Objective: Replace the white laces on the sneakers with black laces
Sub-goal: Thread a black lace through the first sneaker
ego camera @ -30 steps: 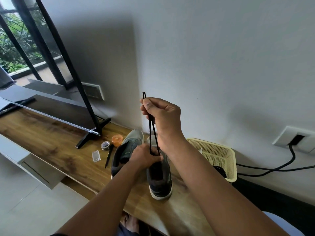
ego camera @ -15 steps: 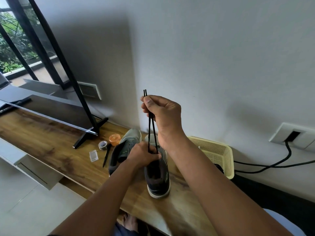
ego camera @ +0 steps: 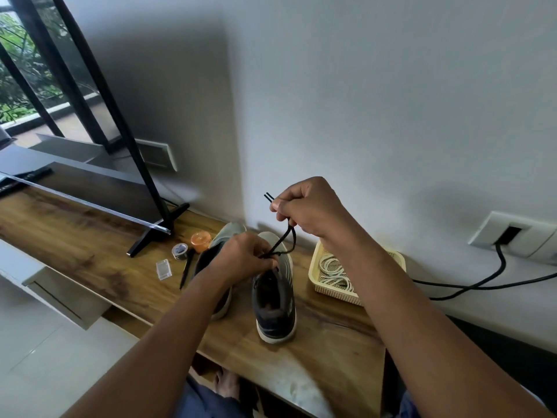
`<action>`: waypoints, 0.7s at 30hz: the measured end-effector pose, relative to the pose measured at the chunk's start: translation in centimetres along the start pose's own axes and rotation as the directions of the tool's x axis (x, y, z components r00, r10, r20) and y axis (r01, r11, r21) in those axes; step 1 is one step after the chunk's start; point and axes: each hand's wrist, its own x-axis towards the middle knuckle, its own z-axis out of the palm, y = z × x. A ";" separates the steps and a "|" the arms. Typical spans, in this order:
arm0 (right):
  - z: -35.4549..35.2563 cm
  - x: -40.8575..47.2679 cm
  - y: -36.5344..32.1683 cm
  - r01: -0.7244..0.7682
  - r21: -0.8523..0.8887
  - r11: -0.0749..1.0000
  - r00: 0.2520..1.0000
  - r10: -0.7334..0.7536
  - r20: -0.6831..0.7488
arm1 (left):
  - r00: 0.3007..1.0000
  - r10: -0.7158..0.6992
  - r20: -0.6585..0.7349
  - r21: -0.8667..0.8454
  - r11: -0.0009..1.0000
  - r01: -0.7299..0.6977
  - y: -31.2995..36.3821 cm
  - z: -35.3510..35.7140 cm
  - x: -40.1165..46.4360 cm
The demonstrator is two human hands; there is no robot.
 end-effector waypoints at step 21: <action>8.0 -2.6 9.7 -0.043 -0.521 0.853 0.952 0.193 0.237 | 0.968 -0.249 0.010 0.226 0.944 0.241 -0.6 1.8 -1.3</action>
